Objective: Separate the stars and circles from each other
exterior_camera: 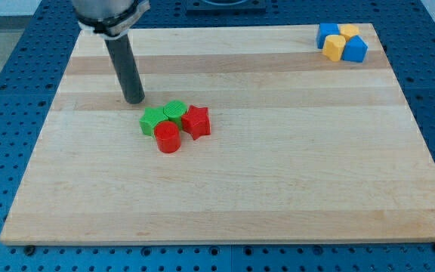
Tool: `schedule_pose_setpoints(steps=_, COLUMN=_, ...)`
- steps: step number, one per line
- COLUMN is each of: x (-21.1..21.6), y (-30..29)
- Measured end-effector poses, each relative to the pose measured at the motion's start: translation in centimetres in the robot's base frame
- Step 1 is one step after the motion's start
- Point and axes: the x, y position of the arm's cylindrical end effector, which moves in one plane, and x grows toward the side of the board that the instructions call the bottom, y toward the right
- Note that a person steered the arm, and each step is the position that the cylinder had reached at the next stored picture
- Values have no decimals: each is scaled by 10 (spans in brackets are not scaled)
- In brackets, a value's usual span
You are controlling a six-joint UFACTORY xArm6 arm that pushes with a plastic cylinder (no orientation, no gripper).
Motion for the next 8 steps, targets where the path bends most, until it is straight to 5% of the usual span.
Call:
schedule_pose_setpoints(steps=3, x=44, y=-7)
schedule_pose_setpoints(steps=8, x=57, y=81)
